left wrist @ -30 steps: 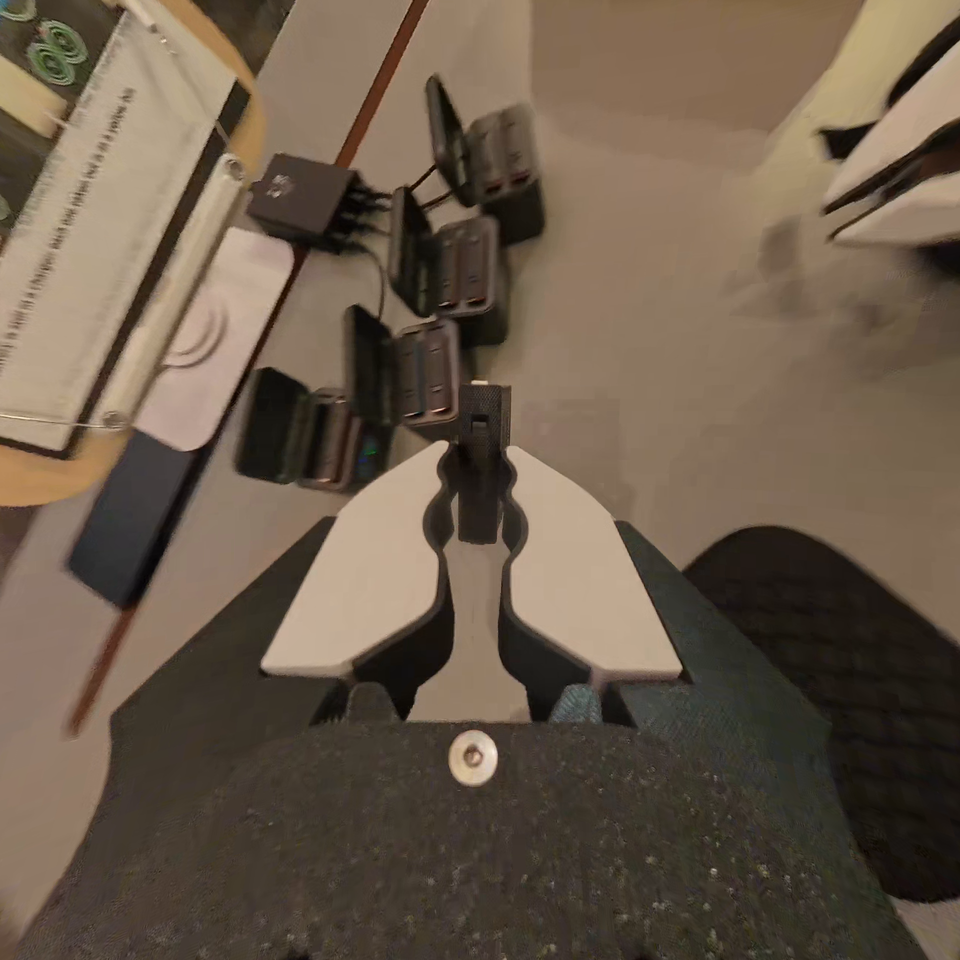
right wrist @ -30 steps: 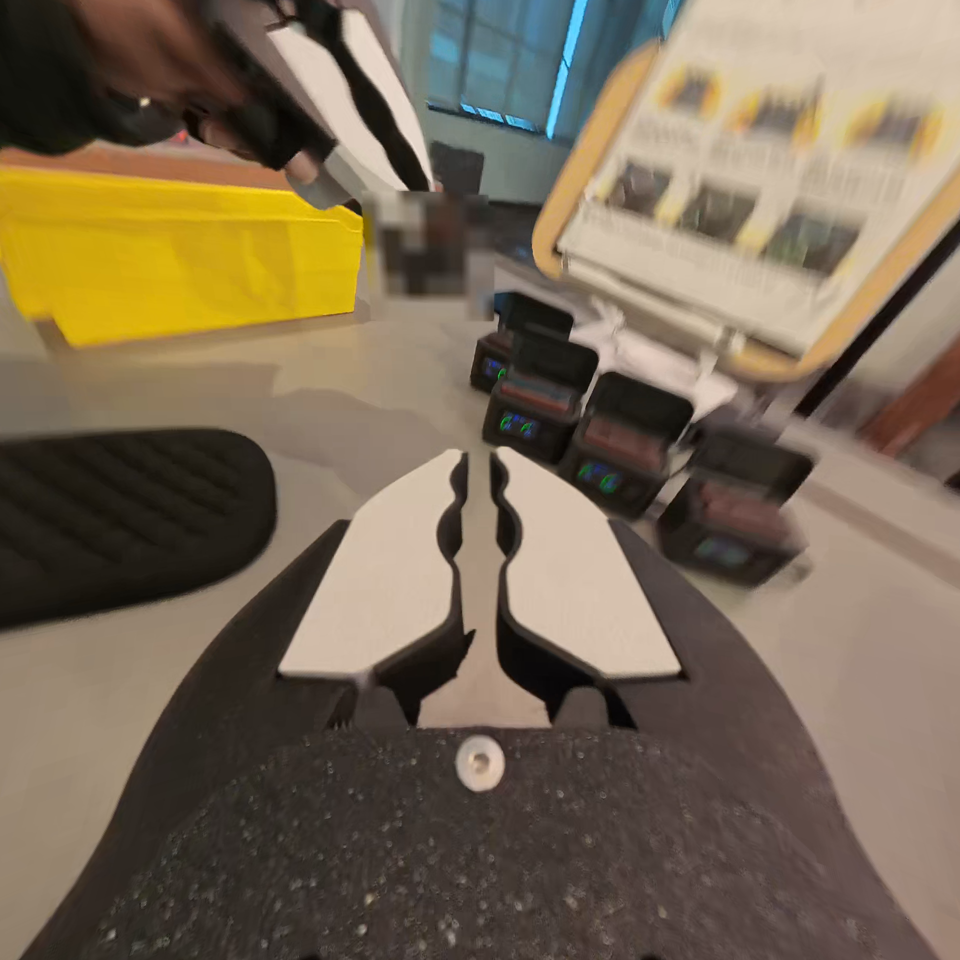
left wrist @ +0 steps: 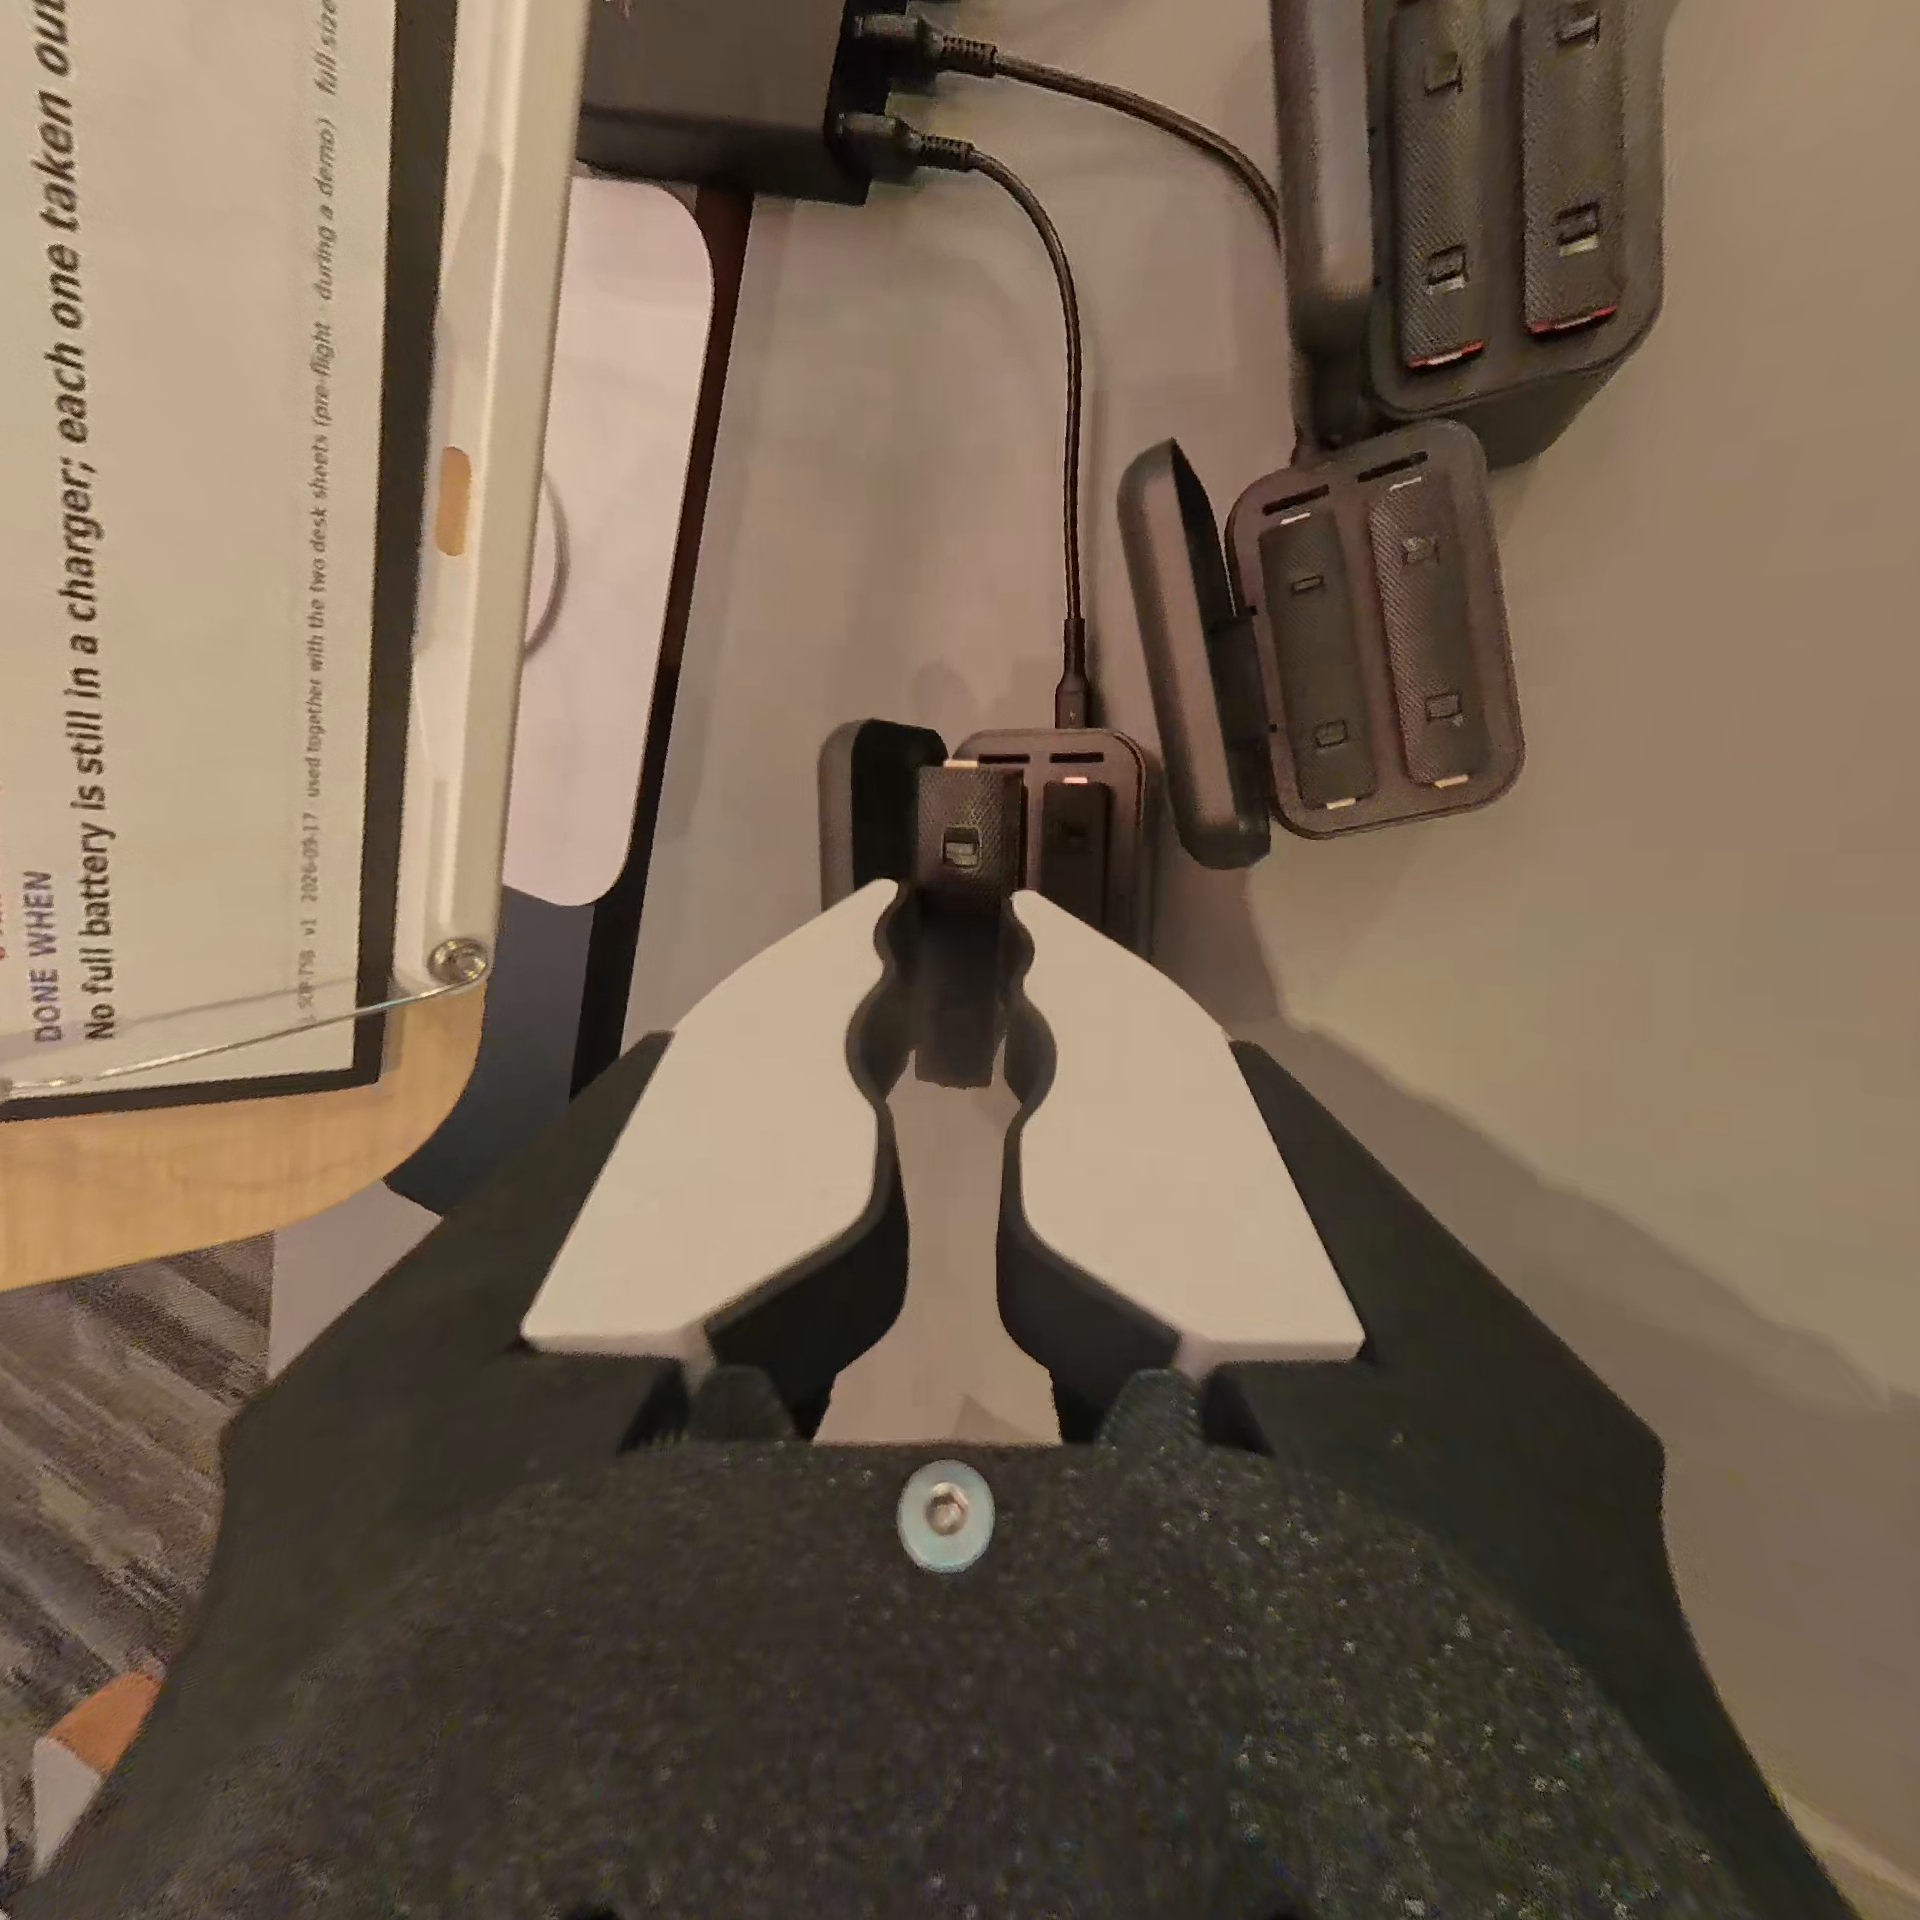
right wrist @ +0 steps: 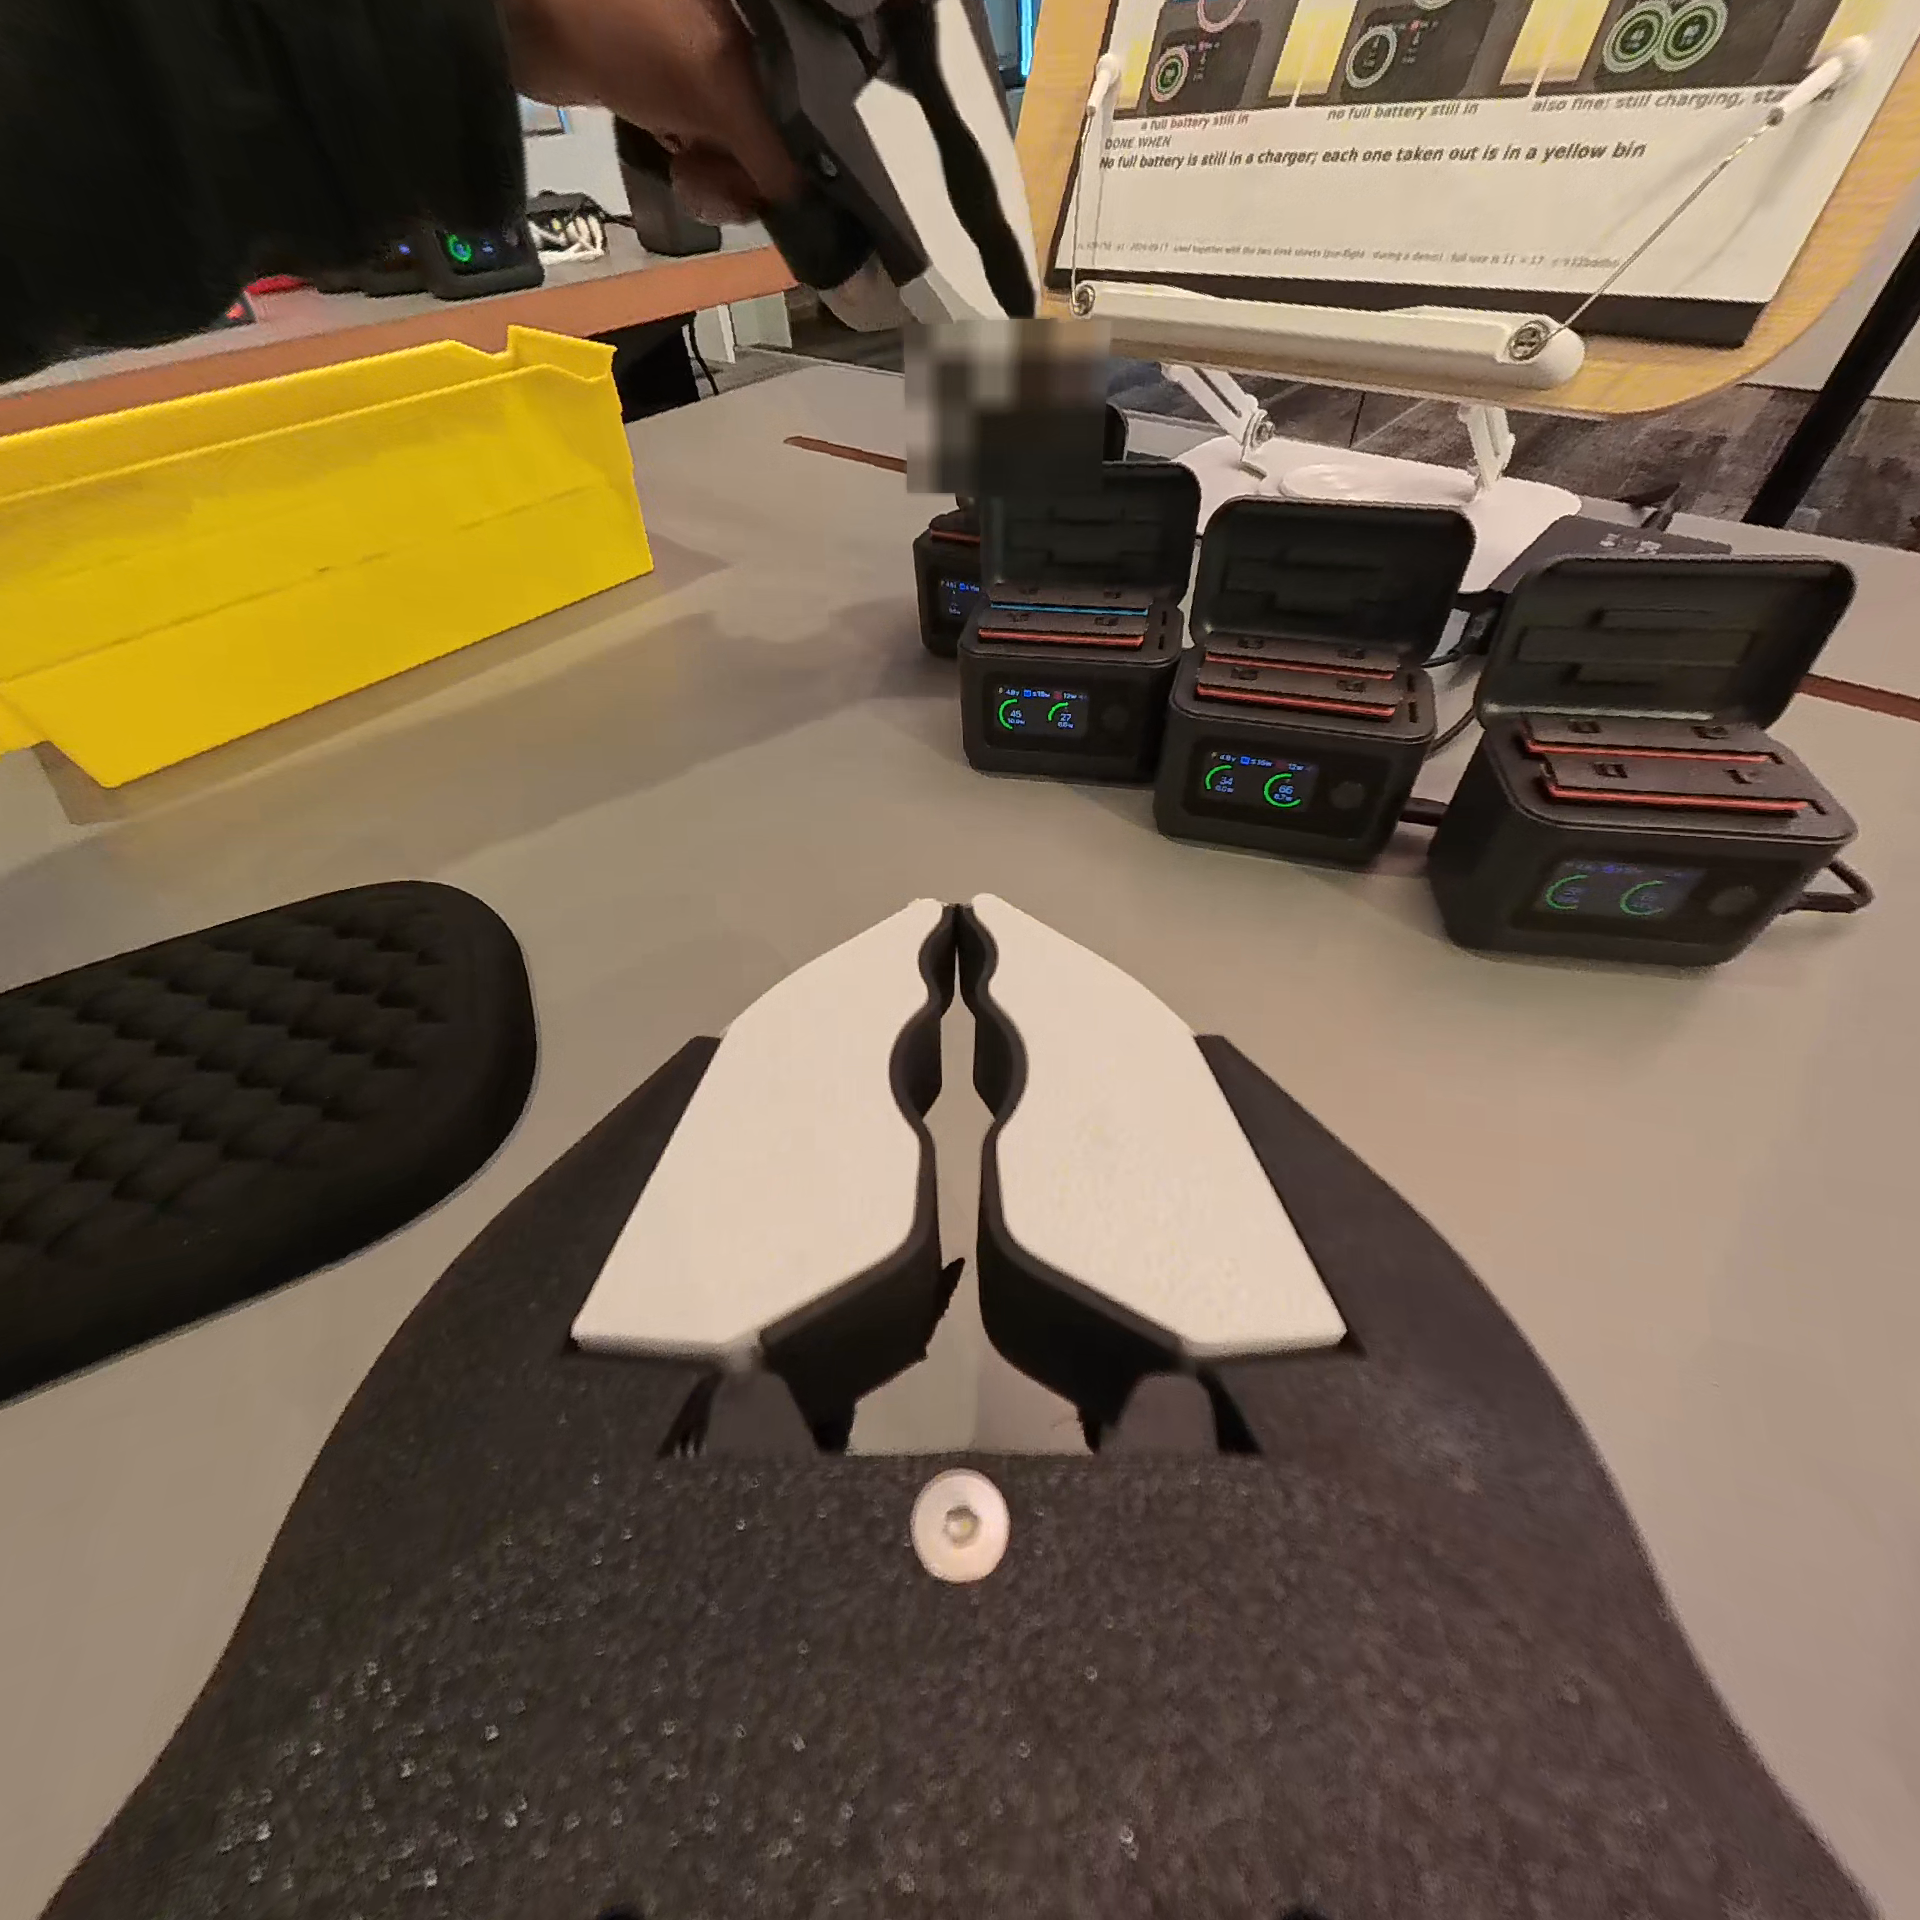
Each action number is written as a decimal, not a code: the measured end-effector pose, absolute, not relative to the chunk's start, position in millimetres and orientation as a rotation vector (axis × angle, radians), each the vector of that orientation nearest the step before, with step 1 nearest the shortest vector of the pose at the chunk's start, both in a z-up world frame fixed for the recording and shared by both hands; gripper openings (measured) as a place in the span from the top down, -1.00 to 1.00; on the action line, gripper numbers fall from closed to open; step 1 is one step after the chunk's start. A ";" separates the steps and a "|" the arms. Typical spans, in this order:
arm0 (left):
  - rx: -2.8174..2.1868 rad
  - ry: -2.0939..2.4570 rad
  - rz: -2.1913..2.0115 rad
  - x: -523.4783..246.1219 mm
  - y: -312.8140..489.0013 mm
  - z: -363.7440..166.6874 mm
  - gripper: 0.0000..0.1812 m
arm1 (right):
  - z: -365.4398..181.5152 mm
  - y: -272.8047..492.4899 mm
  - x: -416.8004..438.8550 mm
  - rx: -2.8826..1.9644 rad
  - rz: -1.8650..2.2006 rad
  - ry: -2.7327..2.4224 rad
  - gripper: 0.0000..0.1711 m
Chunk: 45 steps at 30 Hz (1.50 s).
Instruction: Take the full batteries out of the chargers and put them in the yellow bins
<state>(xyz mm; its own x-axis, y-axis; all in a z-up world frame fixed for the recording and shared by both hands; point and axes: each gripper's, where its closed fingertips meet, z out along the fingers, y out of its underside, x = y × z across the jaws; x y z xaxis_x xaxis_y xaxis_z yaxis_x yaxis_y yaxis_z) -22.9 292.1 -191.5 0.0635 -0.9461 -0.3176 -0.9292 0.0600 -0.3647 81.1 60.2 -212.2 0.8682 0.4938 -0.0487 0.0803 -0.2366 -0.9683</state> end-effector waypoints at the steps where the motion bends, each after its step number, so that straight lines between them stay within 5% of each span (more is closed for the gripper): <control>1: -1.878 1.871 -0.041 -22.6 294.4 -194.2 0.83 | -212.1 60.0 80.6 -1.784 0.407 -0.438 1.00; 39: -1.977 1.817 -0.200 -19.6 295.5 -230.8 0.83 | -210.8 56.3 75.4 -1.769 0.423 -0.476 1.00; 45: -1.989 1.820 -0.132 -24.5 300.5 -230.9 0.98 | -211.3 56.0 75.0 -1.771 0.428 -0.480 1.00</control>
<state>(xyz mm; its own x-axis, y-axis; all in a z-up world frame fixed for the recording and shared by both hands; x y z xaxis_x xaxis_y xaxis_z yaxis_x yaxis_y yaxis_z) -24.5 300.5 -230.9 0.1302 -0.9668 -0.2201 -0.9248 -0.0384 -0.3786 75.0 56.0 -211.3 0.8476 0.5293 -0.0376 0.0967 -0.2238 -0.9698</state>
